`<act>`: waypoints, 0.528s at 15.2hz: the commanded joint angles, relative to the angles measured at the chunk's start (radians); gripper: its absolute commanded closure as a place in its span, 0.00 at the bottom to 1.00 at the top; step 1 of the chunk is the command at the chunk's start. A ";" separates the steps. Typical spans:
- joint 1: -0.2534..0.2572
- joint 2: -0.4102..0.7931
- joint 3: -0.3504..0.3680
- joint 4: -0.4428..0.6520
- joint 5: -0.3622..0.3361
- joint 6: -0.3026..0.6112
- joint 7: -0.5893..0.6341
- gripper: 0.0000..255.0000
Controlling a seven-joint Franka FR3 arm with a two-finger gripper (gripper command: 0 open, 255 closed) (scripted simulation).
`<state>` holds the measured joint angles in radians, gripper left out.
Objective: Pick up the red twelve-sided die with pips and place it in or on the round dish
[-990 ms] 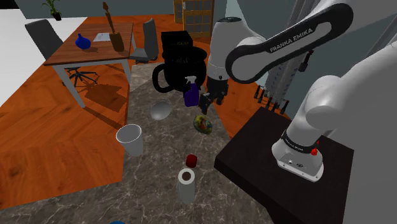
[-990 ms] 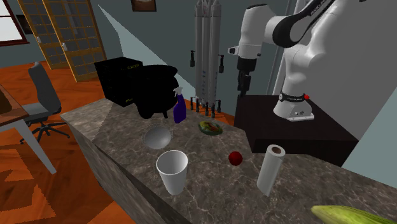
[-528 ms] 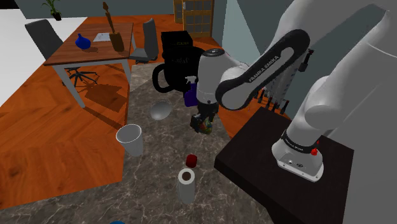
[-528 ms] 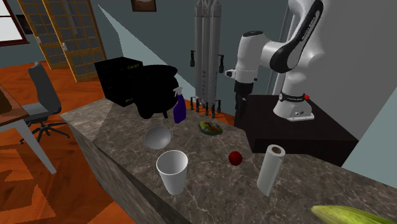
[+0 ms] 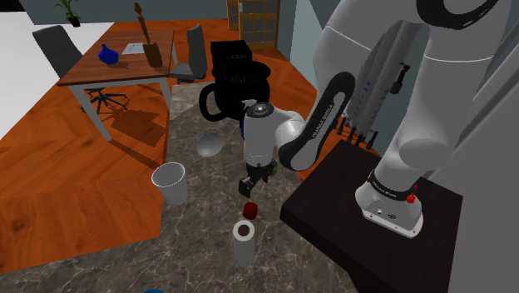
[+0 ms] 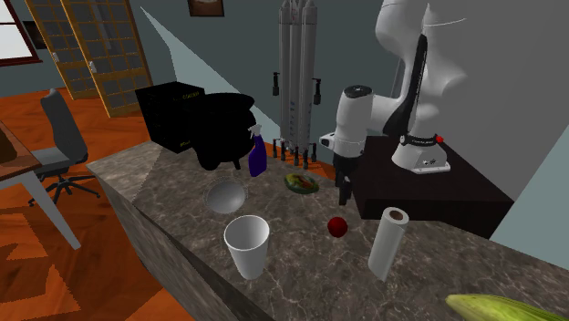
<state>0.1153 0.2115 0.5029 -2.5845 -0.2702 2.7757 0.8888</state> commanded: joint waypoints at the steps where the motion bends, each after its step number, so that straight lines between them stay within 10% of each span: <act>1: 0.065 0.096 -0.064 0.048 -0.119 0.028 0.101 0.00; 8: 0.231 0.294 -0.217 0.163 -0.268 0.094 0.242 0.00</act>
<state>0.3329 0.4874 0.3016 -2.4303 -0.5248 2.8598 1.1197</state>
